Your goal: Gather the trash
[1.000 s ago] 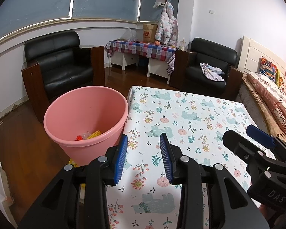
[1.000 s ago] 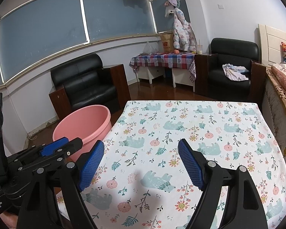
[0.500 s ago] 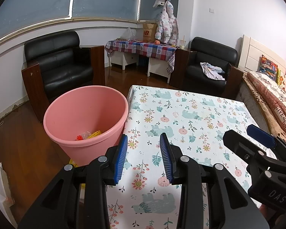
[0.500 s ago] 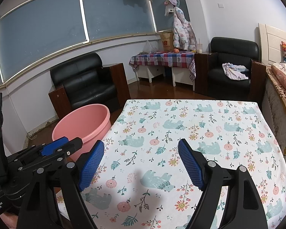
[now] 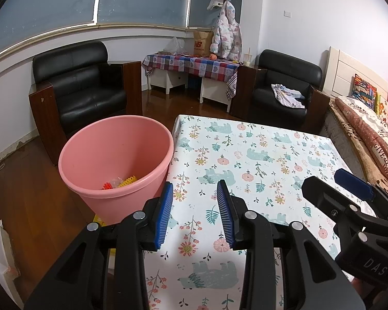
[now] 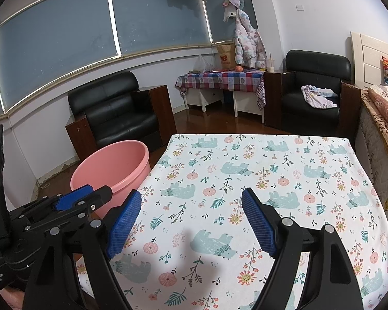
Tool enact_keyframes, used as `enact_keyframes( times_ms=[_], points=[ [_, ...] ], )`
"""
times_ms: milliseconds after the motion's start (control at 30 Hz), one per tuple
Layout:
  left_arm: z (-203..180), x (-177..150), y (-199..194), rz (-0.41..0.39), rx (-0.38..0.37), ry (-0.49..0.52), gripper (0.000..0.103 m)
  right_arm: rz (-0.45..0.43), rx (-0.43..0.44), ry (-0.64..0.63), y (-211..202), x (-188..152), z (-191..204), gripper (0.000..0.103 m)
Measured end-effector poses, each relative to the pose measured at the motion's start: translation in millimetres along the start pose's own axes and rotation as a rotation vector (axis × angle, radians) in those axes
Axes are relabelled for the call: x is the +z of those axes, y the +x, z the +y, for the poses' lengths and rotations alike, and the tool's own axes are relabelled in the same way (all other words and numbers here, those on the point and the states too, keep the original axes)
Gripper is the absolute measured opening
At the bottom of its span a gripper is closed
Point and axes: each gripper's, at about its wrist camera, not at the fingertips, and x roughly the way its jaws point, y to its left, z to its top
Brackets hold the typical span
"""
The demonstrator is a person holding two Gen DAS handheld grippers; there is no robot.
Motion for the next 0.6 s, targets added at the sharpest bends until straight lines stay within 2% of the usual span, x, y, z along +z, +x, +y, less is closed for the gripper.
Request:
enact_keyframes(
  times_ms=[167, 467, 600],
  points=[
    [2.3, -0.5, 2.8, 0.013, -0.009, -0.016, 0.036, 0.003, 0.0, 0.001, 0.6, -0.3, -0.4, 0.079],
    [4.4, -1.5, 4.3, -0.008, 0.025, -0.008, 0.036, 0.01, -0.003, 0.007, 1.7, -3.0, -2.4, 0.079],
    [6.9, -0.4, 7.2, 0.008, 0.028, -0.023, 0.036, 0.015, -0.005, 0.009, 1.9, -3.7, -4.4, 0.079]
  ],
)
